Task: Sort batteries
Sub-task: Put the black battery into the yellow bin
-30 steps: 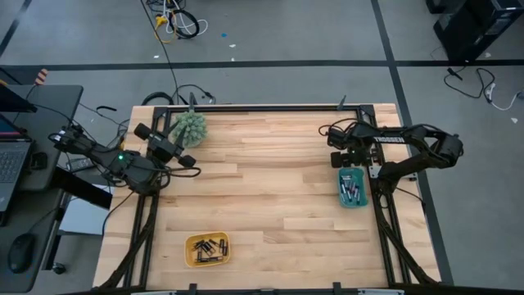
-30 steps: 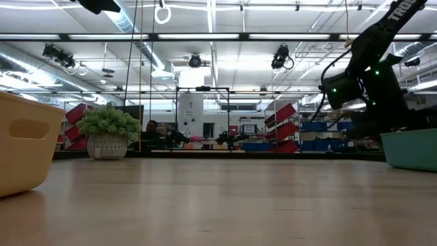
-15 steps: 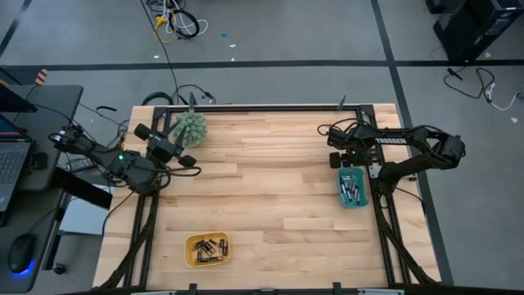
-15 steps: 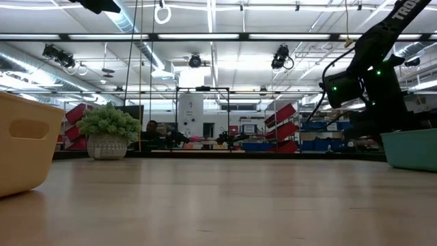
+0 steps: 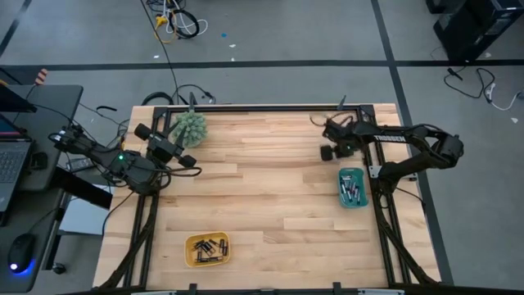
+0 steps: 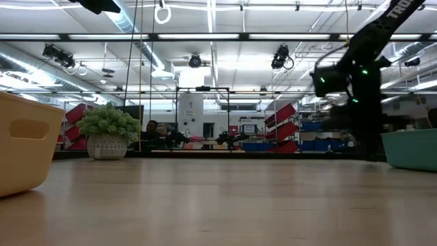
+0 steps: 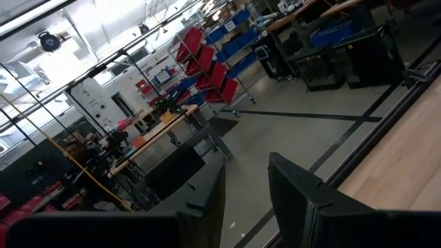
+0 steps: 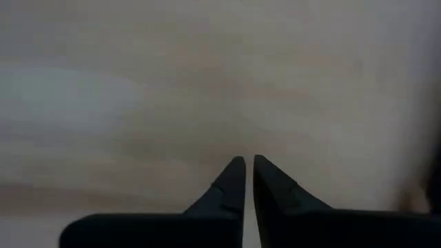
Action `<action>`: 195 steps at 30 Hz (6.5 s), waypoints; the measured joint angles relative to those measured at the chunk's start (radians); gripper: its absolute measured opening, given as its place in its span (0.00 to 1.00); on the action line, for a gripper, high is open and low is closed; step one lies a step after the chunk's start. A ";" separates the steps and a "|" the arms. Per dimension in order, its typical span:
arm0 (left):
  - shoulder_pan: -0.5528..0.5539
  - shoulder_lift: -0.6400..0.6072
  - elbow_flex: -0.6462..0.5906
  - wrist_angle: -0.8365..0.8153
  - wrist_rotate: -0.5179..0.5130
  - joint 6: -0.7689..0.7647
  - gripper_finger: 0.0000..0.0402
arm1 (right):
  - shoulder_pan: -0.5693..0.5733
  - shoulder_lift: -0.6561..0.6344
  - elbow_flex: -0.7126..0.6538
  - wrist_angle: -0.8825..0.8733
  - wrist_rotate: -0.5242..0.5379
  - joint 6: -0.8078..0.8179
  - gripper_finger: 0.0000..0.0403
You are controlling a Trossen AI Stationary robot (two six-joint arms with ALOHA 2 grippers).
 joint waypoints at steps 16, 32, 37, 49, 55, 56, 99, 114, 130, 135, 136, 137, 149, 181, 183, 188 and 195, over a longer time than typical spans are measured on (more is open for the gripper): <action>0.000 0.000 0.000 0.005 -0.003 -0.004 0.27 | 0.008 -0.175 0.106 -0.349 0.033 -0.028 0.00; 0.000 0.000 0.000 0.009 0.000 -0.053 0.27 | 0.195 -0.206 0.029 -0.284 -0.176 -0.054 0.00; 0.000 0.000 0.000 0.009 0.001 -0.053 0.27 | 0.234 -0.206 0.028 -0.300 -0.281 -0.052 0.00; 0.000 0.000 0.000 0.019 0.001 -0.054 0.27 | 0.126 -0.202 0.029 -0.292 0.123 0.133 0.00; 0.000 0.000 0.000 0.019 0.001 -0.053 0.27 | 0.019 -0.077 -0.010 -0.249 0.198 0.129 0.00; 0.000 0.000 0.000 0.019 0.000 -0.053 0.27 | 0.008 -0.049 -0.015 -0.247 0.212 0.130 0.00; 0.001 0.000 0.000 0.027 0.004 -0.055 0.27 | 0.090 -0.012 0.180 -0.400 0.040 -0.283 0.24; 0.001 0.000 0.000 0.024 0.004 -0.055 0.27 | 0.004 -0.019 -0.098 -0.206 0.021 -0.081 0.49; 0.001 0.000 0.000 0.024 0.003 -0.056 0.27 | 0.016 -0.009 -0.004 -0.157 -0.042 -0.123 0.48; 0.001 0.000 -0.001 0.024 0.003 -0.056 0.27 | 0.016 -0.010 -0.005 -0.158 -0.023 -0.105 0.48; 0.001 0.000 -0.001 0.024 0.003 -0.056 0.27 | 0.013 -0.010 -0.005 -0.144 0.004 -0.096 0.48; 0.001 0.000 0.000 0.024 0.003 -0.056 0.27 | 0.009 -0.009 -0.005 -0.121 0.017 -0.093 0.48; 0.001 0.000 -0.001 0.026 0.001 -0.058 0.27 | -0.007 -0.010 0.003 -0.088 -0.057 -0.135 0.42; 0.001 0.000 -0.001 0.014 0.004 -0.058 0.27 | 0.392 -0.010 0.030 -0.283 -0.232 -0.417 0.40; 0.001 0.000 -0.001 0.008 0.004 -0.058 0.27 | 0.417 -0.010 0.012 -0.292 -0.214 -0.393 0.40; 0.001 0.000 -0.001 0.007 0.004 -0.058 0.27 | 0.467 -0.010 -0.013 -0.248 -0.169 -0.342 0.40; 0.001 0.000 -0.001 0.006 0.004 -0.058 0.27 | 0.506 -0.010 -0.020 -0.147 -0.121 -0.347 0.40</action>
